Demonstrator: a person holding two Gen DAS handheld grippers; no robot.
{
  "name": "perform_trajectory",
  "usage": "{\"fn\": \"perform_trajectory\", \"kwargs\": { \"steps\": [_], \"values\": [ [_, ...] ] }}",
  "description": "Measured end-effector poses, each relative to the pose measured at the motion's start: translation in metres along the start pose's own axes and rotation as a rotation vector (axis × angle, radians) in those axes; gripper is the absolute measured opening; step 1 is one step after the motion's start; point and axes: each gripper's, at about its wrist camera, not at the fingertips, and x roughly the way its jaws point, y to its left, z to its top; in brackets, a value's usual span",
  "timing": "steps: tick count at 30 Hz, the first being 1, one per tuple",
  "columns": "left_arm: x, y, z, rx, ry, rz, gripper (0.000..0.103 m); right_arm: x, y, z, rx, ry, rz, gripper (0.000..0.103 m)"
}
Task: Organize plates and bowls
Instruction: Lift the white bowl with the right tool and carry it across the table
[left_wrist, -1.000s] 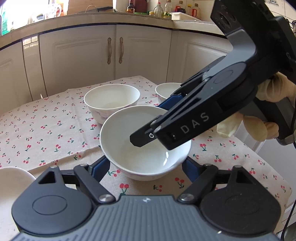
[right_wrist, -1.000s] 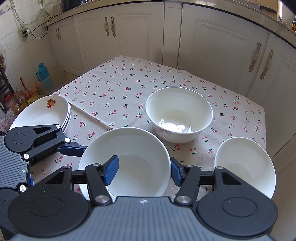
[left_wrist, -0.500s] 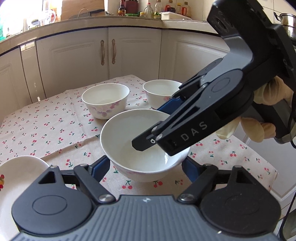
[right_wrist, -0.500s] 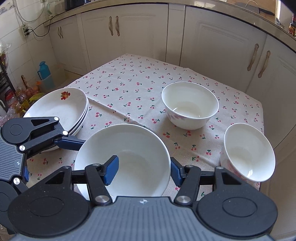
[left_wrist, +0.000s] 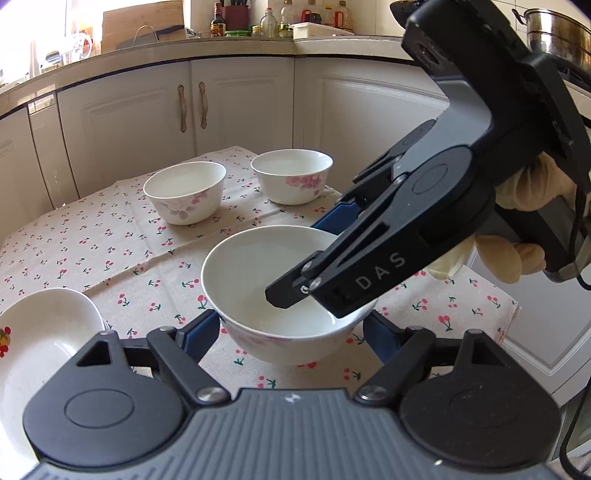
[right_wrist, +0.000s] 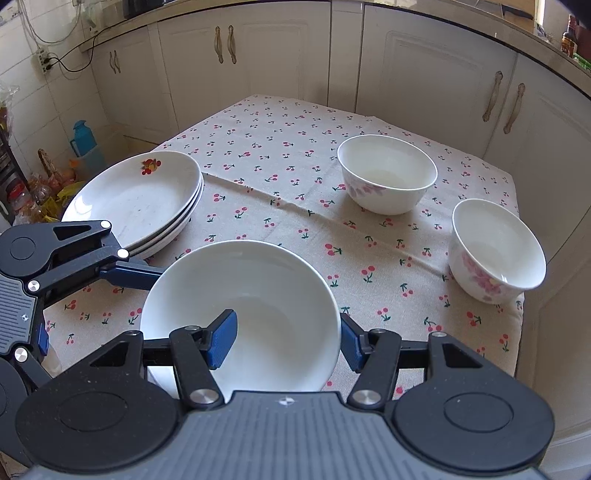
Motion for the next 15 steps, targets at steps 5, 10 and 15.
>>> {"fn": "perform_trajectory", "kwargs": {
  "steps": [5, 10, 15],
  "values": [
    [-0.003, -0.009, -0.004, 0.025, 0.006, -0.022, 0.084, -0.005, 0.006, -0.012, -0.001, 0.014, -0.03, 0.064],
    [0.001, -0.016, -0.006, 0.039, 0.018, -0.05, 0.084, -0.01, 0.005, -0.021, 0.02, 0.023, -0.042, 0.064],
    [0.004, -0.023, -0.007, 0.059, 0.029, -0.078, 0.084, -0.015, 0.002, -0.026, 0.03, 0.019, -0.057, 0.064]
  ]
}}
